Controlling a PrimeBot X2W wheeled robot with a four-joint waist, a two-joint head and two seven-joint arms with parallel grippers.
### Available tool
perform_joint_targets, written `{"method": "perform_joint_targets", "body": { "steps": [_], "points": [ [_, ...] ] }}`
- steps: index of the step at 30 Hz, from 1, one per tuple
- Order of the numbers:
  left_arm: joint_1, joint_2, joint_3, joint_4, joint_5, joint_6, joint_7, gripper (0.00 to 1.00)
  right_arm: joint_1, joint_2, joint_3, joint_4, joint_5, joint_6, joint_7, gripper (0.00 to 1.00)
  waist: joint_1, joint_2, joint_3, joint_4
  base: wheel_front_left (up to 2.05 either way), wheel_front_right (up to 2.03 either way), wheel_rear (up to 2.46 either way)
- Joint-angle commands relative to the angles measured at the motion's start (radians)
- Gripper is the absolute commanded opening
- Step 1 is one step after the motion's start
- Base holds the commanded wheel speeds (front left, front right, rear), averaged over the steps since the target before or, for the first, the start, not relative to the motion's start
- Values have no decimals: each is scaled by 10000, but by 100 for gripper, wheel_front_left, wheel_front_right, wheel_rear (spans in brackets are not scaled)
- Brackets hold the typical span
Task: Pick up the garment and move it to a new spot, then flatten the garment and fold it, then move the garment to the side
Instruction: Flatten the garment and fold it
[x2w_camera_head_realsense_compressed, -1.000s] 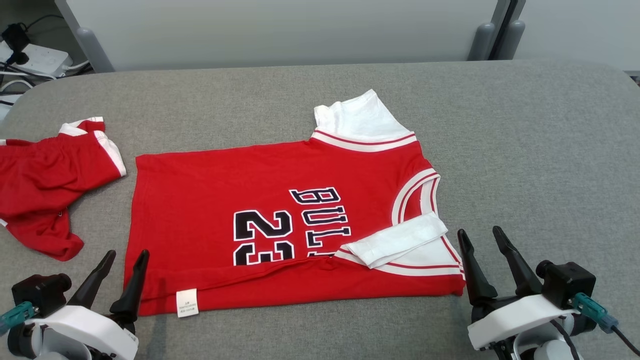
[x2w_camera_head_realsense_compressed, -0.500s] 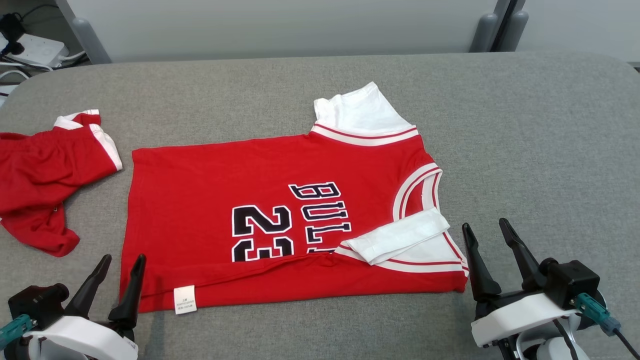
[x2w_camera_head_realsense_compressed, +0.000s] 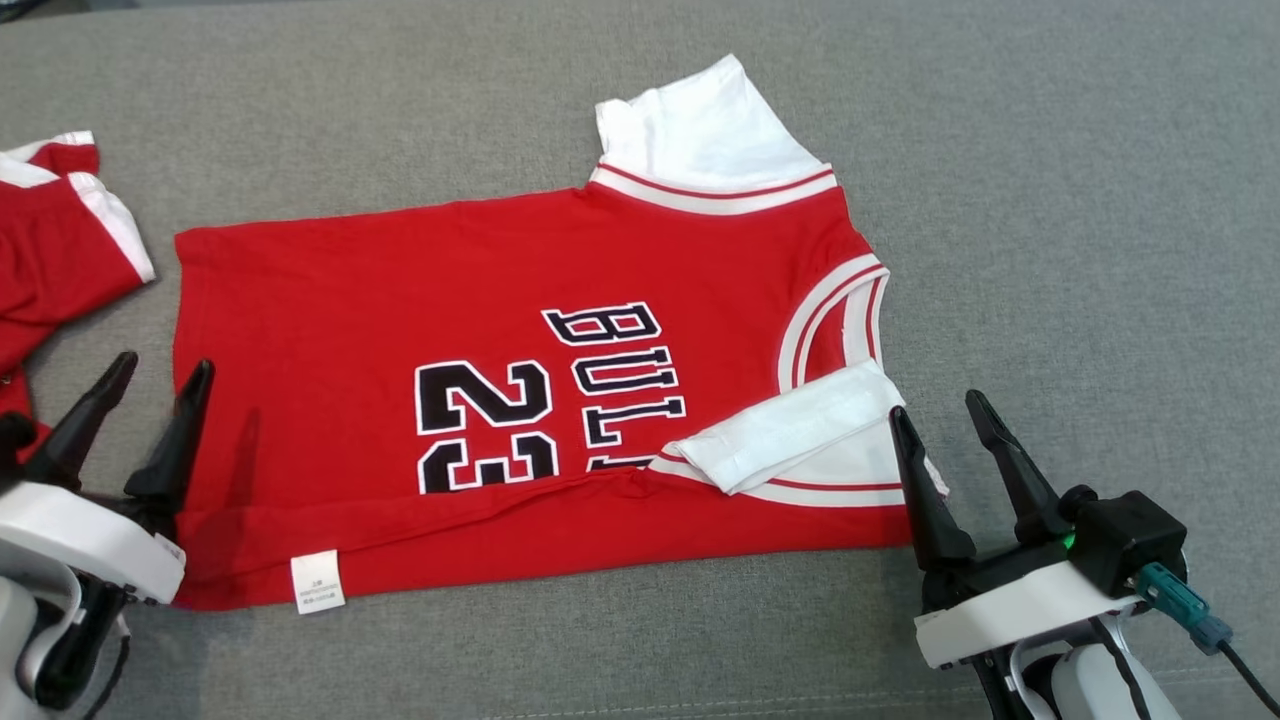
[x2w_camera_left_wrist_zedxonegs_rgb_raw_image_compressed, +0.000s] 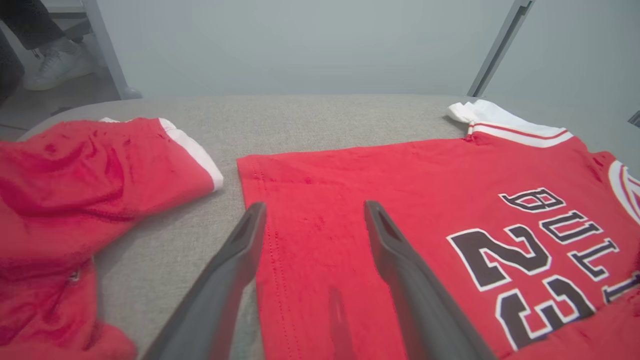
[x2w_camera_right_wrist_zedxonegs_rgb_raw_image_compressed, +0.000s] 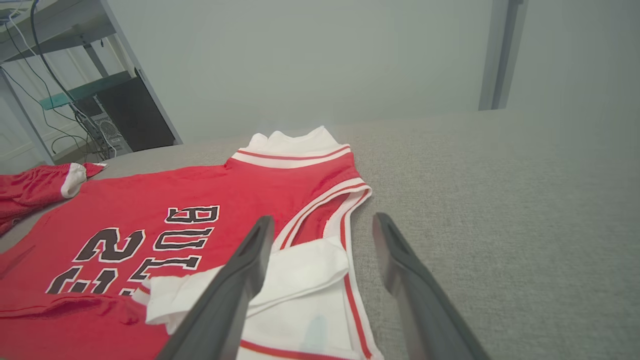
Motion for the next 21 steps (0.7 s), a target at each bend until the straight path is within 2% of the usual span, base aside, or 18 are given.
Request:
{"method": "perform_joint_targets", "body": {
  "steps": [1,12,21],
  "points": [
    [-557,595,297,-53,-145,2,-103,100,-156,-58,243,-326,79,-2,-129,100,0,0,365,-216,0,0,0],
    [-2548,2358,-1144,739,-1391,2,-85,100,56,-58,744,-1379,246,-2,-132,100,0,0,1635,-989,0,0,0],
    [-3463,3331,-1660,1208,-1907,2,-99,100,328,-58,1034,-2044,255,-2,-133,100,0,0,2316,-1466,0,0,0]
  ]
}}
